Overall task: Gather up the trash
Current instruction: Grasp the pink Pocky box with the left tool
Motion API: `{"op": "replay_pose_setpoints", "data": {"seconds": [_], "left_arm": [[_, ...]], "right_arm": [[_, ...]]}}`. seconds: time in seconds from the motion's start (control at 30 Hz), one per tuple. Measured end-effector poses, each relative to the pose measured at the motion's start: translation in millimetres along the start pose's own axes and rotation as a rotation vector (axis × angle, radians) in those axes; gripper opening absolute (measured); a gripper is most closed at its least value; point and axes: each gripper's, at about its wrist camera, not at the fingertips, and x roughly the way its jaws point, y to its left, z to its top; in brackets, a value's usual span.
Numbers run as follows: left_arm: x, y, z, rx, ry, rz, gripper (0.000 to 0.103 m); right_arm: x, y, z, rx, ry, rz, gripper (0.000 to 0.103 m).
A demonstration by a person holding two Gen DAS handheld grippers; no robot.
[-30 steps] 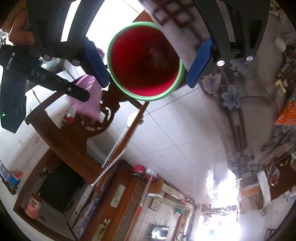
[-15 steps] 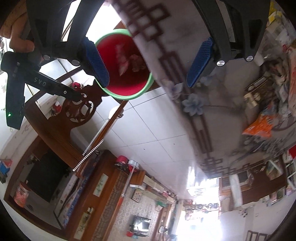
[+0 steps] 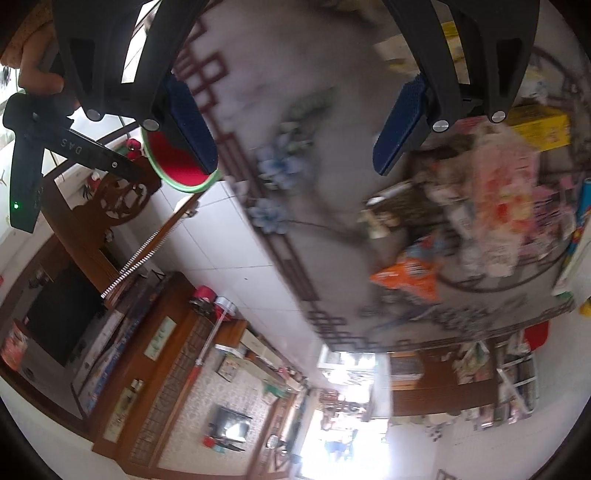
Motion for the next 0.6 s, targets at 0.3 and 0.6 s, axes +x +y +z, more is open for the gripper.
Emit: {"op": "replay_pose_setpoints", "data": {"seconds": [0.3,0.6], "left_arm": [[-32.5,94.7,-8.4,-0.075,-0.008,0.06,0.082],[-7.0,168.4,16.4,-0.182,0.036,0.089,0.081]], "right_arm": [[8.3,74.8,-32.2,-0.048,0.013,0.023,0.06],[1.3,109.9,-67.5,-0.074,0.019,-0.01,0.06]]}}
